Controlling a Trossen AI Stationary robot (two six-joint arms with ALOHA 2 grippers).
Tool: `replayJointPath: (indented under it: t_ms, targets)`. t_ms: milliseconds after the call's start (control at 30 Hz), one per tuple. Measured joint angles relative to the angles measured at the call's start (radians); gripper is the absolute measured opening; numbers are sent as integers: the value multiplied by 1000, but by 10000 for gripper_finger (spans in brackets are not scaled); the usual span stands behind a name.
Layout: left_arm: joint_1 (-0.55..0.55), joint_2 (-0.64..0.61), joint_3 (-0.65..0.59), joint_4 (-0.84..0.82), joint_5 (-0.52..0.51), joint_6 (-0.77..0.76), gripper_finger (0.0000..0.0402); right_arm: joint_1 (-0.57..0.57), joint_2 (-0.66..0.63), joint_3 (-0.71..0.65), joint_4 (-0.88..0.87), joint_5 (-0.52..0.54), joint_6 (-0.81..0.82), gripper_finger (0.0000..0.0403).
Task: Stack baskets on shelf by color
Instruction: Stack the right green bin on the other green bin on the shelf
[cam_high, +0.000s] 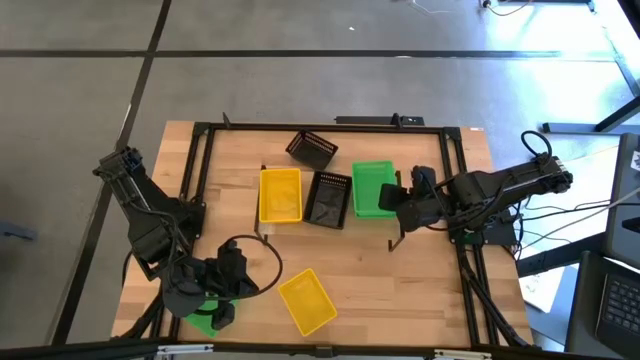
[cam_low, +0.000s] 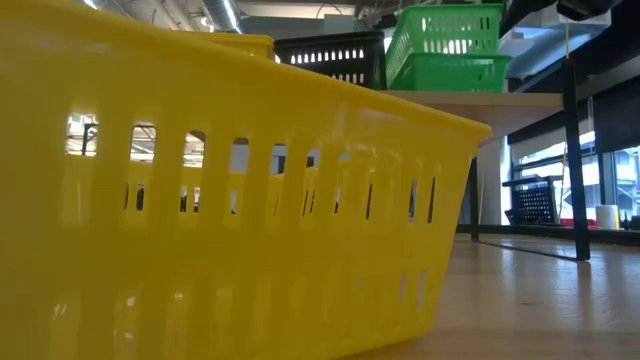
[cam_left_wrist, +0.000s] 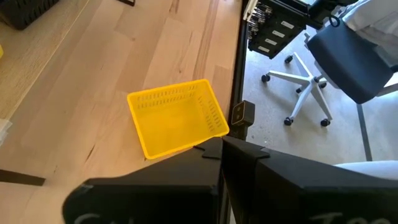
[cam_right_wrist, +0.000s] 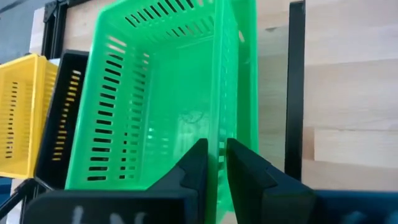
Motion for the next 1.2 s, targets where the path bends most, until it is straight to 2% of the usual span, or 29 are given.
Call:
replayJointPath:
  t_ms: [300,1200]
  targets:
    - [0,0,0,0,0,0,0,-5,0,0,2,-17,1,34]
    - [0,0,0,0,1,9,0,-6,10,1,-36,-46,0,33]
